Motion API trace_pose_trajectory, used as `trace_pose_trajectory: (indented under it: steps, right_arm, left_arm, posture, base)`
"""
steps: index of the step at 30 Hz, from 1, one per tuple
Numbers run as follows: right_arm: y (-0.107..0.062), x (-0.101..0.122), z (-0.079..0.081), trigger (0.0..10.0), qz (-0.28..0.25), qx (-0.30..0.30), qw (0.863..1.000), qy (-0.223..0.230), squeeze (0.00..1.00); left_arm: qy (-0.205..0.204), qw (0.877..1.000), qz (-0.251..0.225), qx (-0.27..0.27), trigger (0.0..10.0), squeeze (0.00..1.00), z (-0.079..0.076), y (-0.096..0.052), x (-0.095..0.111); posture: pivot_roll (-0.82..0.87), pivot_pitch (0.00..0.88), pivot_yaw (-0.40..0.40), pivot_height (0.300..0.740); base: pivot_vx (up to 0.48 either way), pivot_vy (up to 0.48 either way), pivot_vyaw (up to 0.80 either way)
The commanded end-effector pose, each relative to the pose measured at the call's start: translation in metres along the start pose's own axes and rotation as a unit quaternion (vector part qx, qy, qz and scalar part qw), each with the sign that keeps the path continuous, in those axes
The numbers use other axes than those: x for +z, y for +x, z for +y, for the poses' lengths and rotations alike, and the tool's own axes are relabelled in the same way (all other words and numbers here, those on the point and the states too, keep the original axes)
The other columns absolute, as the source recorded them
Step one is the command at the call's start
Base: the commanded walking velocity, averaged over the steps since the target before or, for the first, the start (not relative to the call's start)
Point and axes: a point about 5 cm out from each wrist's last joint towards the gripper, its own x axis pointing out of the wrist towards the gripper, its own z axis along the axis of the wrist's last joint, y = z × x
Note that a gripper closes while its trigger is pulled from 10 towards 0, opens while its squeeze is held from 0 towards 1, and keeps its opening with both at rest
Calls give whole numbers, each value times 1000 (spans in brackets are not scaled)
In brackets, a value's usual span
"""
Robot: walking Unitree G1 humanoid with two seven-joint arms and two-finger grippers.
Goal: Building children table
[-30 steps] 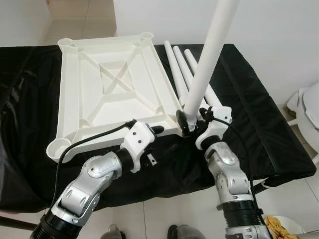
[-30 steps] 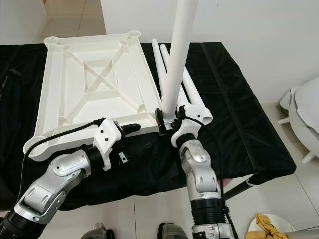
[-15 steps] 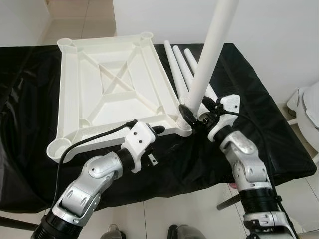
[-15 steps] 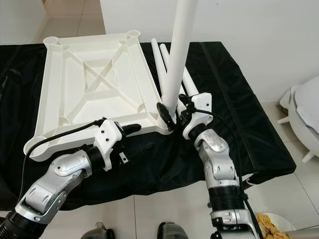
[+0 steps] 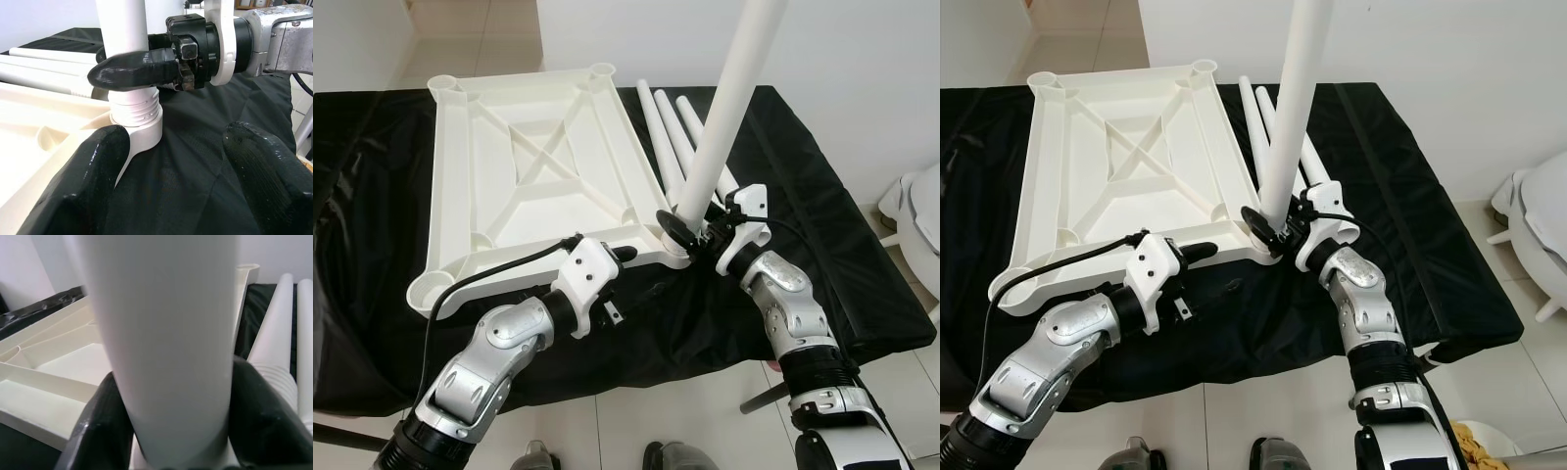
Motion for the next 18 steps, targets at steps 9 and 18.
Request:
trace_pose_trajectory:
  steps: [9,18]
  right_arm:
    - [-4,-2,7,0,-10,17,1000,-2,0]
    - [-5,-5,22,10000,-4,-38,999,32,0]
  left_arm:
    - [3,1000,9,-26,10000,0,-4,-3,-2]
    - [2,999,10,-31,10000,0,-5,-3,-2]
  posture:
    - [-10,69,-13,740]
    - [-17,70,-10,740]
  base:
    - [0,0,0]
    - [0,0,0]
